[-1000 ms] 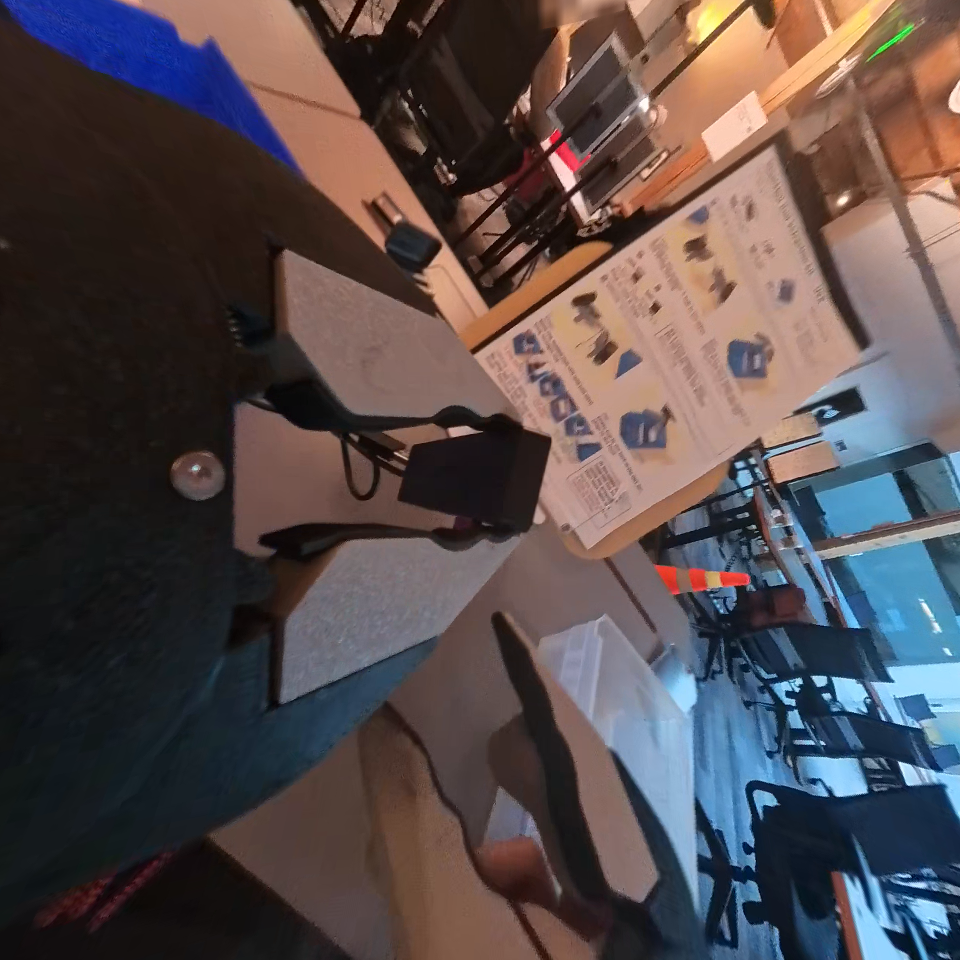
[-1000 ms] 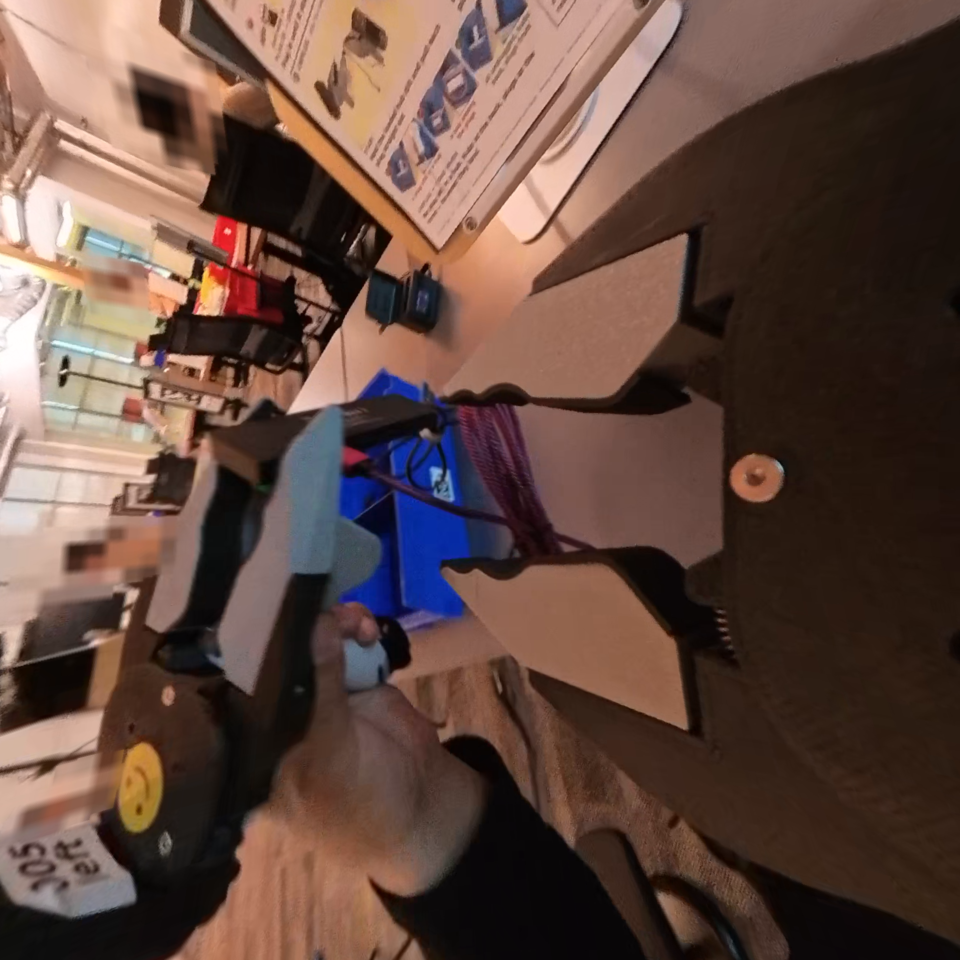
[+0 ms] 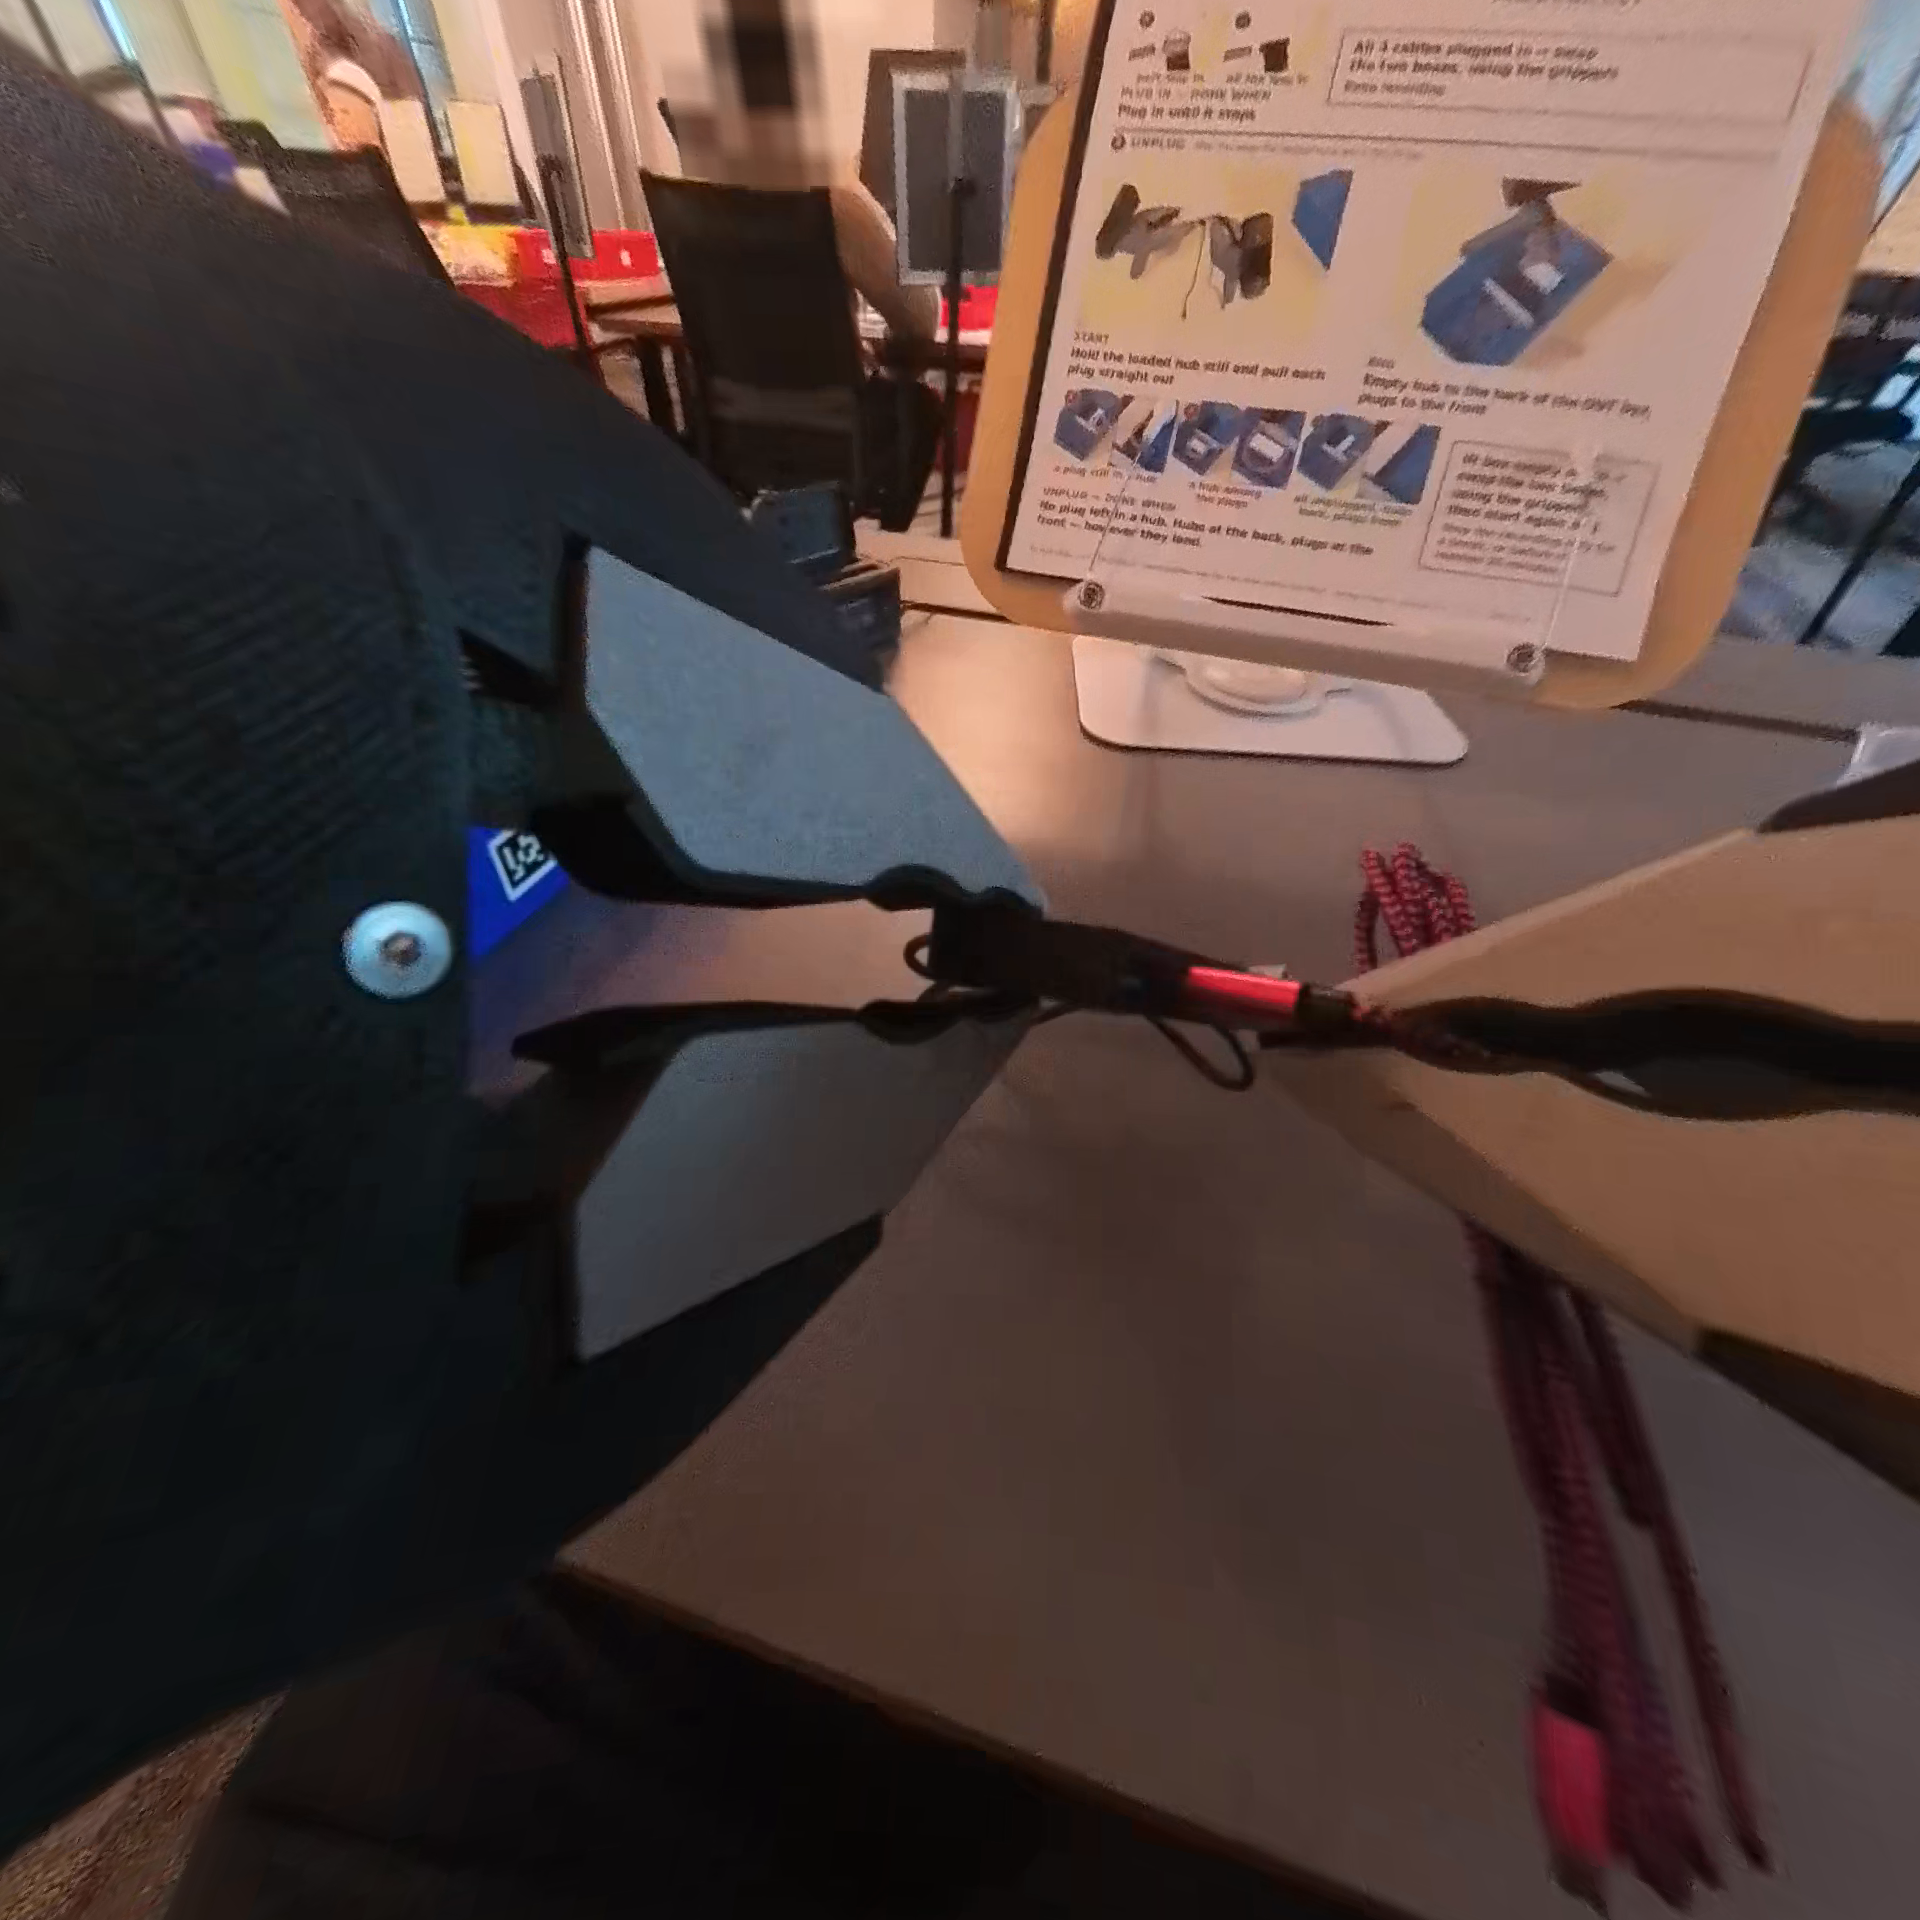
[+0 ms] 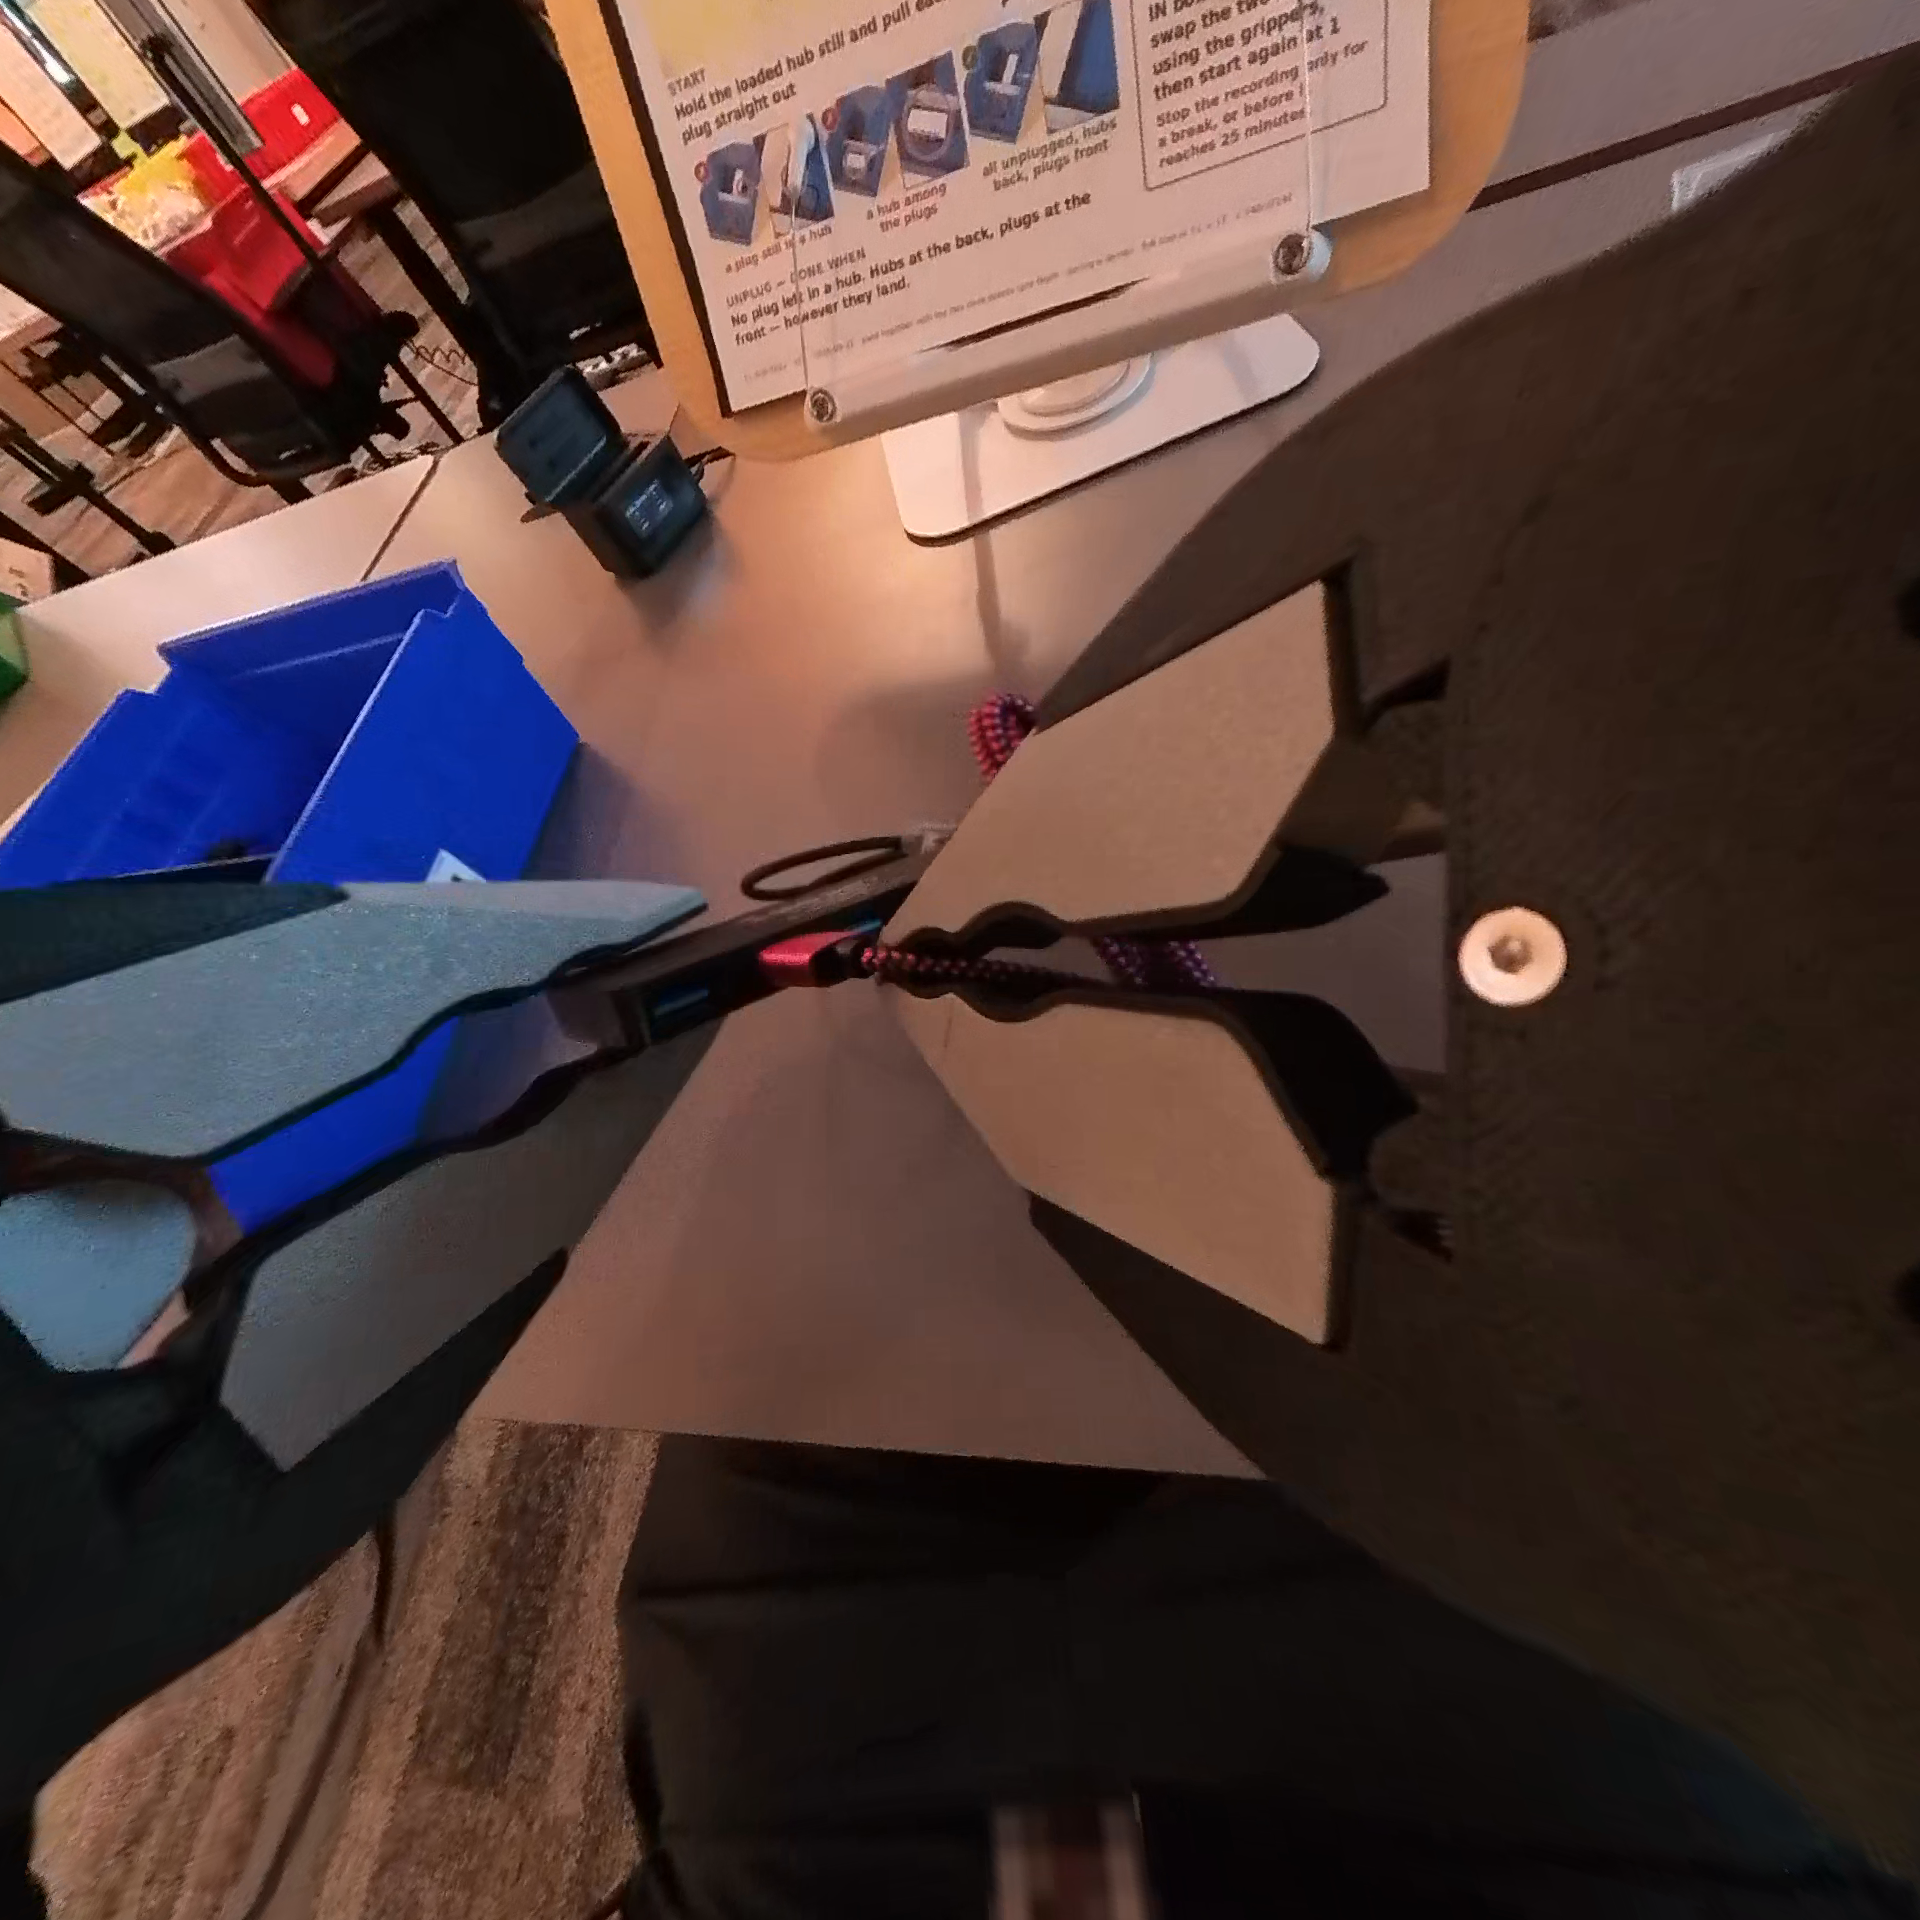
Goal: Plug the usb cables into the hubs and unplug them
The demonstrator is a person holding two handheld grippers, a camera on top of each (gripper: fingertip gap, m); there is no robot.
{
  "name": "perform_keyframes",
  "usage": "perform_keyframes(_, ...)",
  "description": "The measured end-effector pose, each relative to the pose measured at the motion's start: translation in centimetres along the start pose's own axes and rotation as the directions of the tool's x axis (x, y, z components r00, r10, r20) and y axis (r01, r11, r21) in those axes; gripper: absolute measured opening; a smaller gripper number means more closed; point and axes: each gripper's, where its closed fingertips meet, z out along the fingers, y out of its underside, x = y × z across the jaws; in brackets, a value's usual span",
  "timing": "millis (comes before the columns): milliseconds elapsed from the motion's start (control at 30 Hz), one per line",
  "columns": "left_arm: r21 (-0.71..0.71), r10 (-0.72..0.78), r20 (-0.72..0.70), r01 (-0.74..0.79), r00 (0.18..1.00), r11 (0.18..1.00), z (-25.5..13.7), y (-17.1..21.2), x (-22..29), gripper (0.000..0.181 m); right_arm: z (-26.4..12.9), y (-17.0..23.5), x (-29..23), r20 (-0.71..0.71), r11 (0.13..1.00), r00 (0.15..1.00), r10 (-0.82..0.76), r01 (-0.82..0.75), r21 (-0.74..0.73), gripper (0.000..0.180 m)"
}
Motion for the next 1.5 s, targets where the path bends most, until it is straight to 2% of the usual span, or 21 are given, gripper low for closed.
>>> perform_keyframes(100,-0.026,0.000,0.002,0.000,1.000,1.000,0.3,-0.3,0.7,0.009,-0.3,0.6,-0.4,0.026,1.000,1.000,0.000,0.000,-0.017,0.000)
perform_keyframes(167,0.012,-0.003,0.004,0.003,1.000,1.000,0.5,-1.1,1.3,0.014,-0.5,0.6,-1.0,0.067,1.000,0.998,0.001,-0.001,-0.009,0.000)
perform_keyframes(233,0.072,-0.046,-0.067,0.051,0.997,0.996,0.8,-2.5,2.6,0.022,-0.6,0.0,-1.9,0.115,1.000,0.993,-0.004,0.002,0.018,0.000)
perform_keyframes(300,0.053,-0.034,-0.066,0.038,0.997,0.998,1.1,-2.5,2.8,0.009,-0.4,0.3,-1.7,0.088,1.000,0.996,-0.021,0.022,-0.010,0.000)
perform_keyframes(367,0.040,-0.011,-0.032,0.012,0.999,0.999,1.4,-2.5,2.5,0.009,-0.4,0.5,-1.4,0.069,0.999,0.997,-0.025,0.027,-0.025,0.000)
perform_keyframes(500,0.092,-0.164,-0.005,0.164,0.986,0.982,1.7,-2.8,1.2,0.009,-0.6,0.8,-0.1,0.050,0.996,0.995,0.091,-0.090,-0.022,0.000)
perform_keyframes(600,0.133,-0.322,-0.079,0.330,0.944,0.935,1.9,-2.9,1.7,0.008,-0.5,0.8,0.4,0.038,0.992,0.991,0.125,-0.124,-0.018,0.000)
perform_keyframes(700,0.179,-0.437,-0.088,0.446,0.895,0.877,1.9,-2.4,1.2,0.008,-0.8,1.1,1.7,-0.040,0.988,0.987,0.154,-0.155,-0.024,0.000)
perform_keyframes(800,0.245,-0.575,-0.171,0.600,0.800,0.761,1.6,-1.7,0.2,0.007,-1.7,0.6,2.1,-0.036,0.970,0.969,0.243,-0.242,0.010,0.008)
perform_keyframes(933,0.294,-0.657,-0.284,0.716,0.698,0.633,1.3,-1.2,-0.3,0.008,-2.0,-0.9,1.8,-0.005,0.945,0.947,0.322,-0.321,0.066,0.017)
perform_keyframes(1033,0.299,-0.719,-0.262,0.762,0.644,0.574,2.0,0.3,-1.3,0.008,-3.4,-1.6,4.6,-0.169,0.890,0.876,0.451,-0.427,0.161,0.007)
perform_keyframes(1100,0.291,-0.761,-0.252,0.797,0.597,0.529,2.6,1.6,-2.0,0.008,-4.0,-3.1,4.1,-0.114,0.854,0.859,0.499,-0.465,0.235,0.007)
perform_keyframes(1200,0.277,-0.797,-0.317,0.854,0.514,0.441,2.9,2.0,-2.1,0.008,-3.0,-5.0,0.7,0.090,0.829,0.855,0.510,-0.517,0.215,0.014)
perform_keyframes(1267,0.281,-0.797,-0.334,0.860,0.503,0.426,2.8,1.8,-2.0,0.008,-1.7,-5.0,-0.6,0.143,0.824,0.842,0.520,-0.539,0.175,0.022)
perform_keyframes(1400,0.303,-0.754,-0.374,0.839,0.541,0.451,1.7,0.5,-1.4,0.008,1.4,-2.2,0.9,0.034,0.811,0.820,0.571,-0.570,0.131,0.033)
perform_keyframes(1467,0.315,-0.723,-0.435,0.843,0.537,0.436,0.6,-0.5,-1.1,0.008,1.8,-1.9,2.2,0.022,0.794,0.814,0.580,-0.572,0.205,0.029)
perform_keyframes(1500,0.319,-0.707,-0.466,0.846,0.532,0.426,0.2,-1.0,-1.0,0.008,1.6,-2.4,2.5,0.044,0.787,0.822,0.568,-0.558,0.265,0.015)
